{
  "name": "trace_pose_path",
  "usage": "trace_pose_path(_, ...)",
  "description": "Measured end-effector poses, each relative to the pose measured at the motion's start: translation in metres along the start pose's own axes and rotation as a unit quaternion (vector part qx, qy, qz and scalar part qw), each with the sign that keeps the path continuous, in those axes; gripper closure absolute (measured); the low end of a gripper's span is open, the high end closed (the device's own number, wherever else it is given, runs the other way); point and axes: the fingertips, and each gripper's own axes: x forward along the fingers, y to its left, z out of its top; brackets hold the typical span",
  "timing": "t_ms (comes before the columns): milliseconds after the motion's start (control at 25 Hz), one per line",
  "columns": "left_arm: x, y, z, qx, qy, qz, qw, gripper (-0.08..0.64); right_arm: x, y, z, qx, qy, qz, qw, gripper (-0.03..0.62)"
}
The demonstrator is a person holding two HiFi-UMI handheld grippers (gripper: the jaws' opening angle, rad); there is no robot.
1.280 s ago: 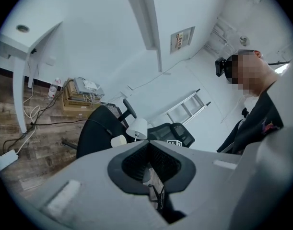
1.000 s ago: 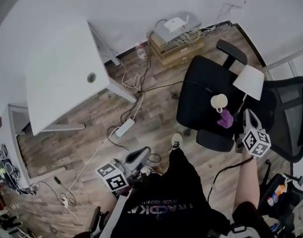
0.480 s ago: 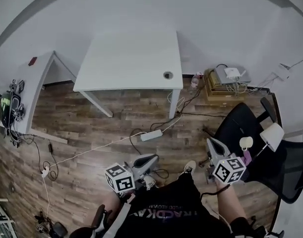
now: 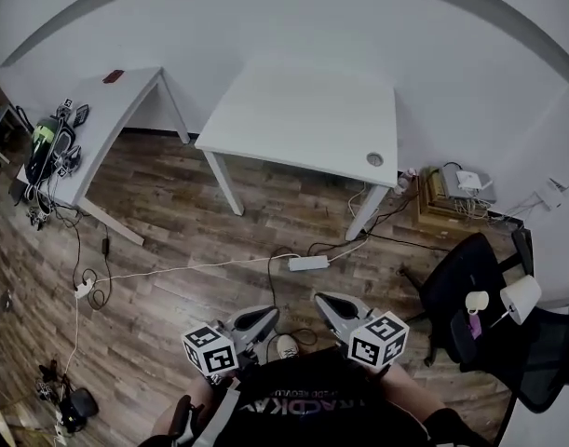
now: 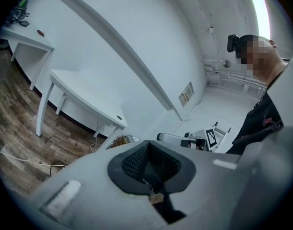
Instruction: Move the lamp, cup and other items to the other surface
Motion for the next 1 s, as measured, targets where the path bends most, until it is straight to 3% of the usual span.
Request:
trace_pose_path(160,-0.022,0.005,0.001,-0.010,-0.019,0.016,0.9997,0.557,0.014,0.036,-0.011,-0.058,0.034,0.038,0.997,0.588)
trace_pose_path(280,-0.031,0.005,0.002,-0.008,-0.026,0.017,0.9995,0.556,0.016,0.047,-0.018,-0.083,0.041,0.043,0.995,0.588)
trace_pose_path(560,-0.026,0.007,0.003,-0.006,-0.034,-0.002,0.9994,0.557,0.006,0.046,-0.016,-0.084,0.029,0.026,0.996,0.588)
trace_pose_path(1000,-0.006,0.000,0.004,-0.011,-0.006,-0.010,0.9999,0.557,0.000,0.034,-0.019,-0.067,0.029,0.013,0.997,0.588)
